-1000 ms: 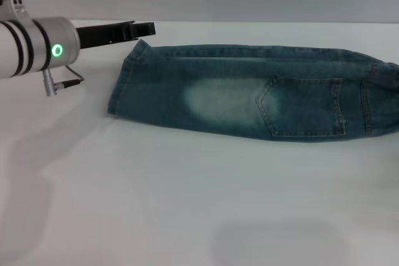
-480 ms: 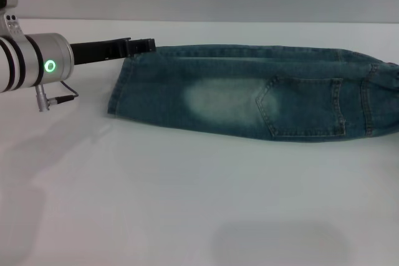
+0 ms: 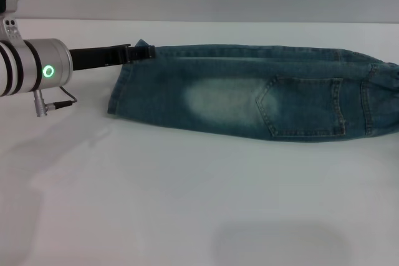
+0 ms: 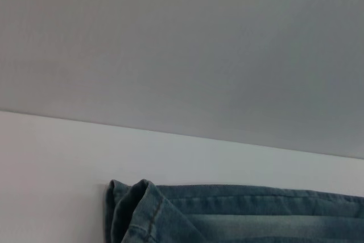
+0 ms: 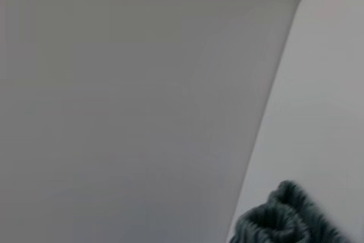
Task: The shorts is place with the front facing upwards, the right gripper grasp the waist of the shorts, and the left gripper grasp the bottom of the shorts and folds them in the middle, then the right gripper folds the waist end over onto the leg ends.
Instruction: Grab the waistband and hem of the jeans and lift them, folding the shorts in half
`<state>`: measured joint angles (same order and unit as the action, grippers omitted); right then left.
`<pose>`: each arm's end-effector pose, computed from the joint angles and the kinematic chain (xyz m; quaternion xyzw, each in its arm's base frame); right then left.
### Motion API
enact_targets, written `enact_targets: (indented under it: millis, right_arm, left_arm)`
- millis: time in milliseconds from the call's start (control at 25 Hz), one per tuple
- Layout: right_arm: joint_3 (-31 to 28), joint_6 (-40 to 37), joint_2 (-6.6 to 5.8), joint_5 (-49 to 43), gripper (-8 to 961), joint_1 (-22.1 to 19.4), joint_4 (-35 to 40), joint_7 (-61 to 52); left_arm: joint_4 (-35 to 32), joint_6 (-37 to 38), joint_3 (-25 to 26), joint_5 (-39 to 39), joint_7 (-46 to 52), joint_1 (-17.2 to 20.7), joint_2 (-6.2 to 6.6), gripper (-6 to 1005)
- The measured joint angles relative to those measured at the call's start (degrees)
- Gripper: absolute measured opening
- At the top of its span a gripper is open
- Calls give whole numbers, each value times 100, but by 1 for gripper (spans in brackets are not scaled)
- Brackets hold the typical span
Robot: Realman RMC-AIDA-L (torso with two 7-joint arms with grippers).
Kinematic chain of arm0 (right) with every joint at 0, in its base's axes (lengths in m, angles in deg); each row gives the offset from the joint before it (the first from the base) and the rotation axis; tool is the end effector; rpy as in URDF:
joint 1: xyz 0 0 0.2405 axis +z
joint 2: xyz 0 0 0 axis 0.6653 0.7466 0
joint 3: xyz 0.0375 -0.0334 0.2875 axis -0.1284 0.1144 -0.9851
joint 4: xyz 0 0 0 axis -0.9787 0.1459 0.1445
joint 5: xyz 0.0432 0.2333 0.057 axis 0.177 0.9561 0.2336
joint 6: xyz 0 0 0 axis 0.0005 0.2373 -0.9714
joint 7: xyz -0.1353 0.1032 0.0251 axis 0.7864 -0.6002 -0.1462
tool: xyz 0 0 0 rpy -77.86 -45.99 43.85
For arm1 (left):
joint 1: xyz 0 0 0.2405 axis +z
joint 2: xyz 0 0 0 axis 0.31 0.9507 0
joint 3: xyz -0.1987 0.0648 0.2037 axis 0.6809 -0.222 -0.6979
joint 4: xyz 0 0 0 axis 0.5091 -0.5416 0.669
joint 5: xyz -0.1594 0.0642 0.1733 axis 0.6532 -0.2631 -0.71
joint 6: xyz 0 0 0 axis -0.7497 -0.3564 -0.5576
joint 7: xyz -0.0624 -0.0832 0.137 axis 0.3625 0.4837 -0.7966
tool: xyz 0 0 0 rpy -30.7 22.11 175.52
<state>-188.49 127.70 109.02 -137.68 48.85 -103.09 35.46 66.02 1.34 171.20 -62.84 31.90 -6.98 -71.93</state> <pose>0.4679 0.2948 0.0068 -0.3981 0.6635 0.5486 0.3167 -0.2575 0.4659 -0.0351 -0.7876 -0.5054 -0.1756 0.3057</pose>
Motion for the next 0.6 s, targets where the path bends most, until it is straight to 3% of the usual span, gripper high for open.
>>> enact_targets:
  millis: [600]
  right_arm:
    - [-25, -183, -7, -13, 534, 90, 326, 14]
  left_arm:
    - [10, -110, 9, 7, -50, 8, -3, 764]
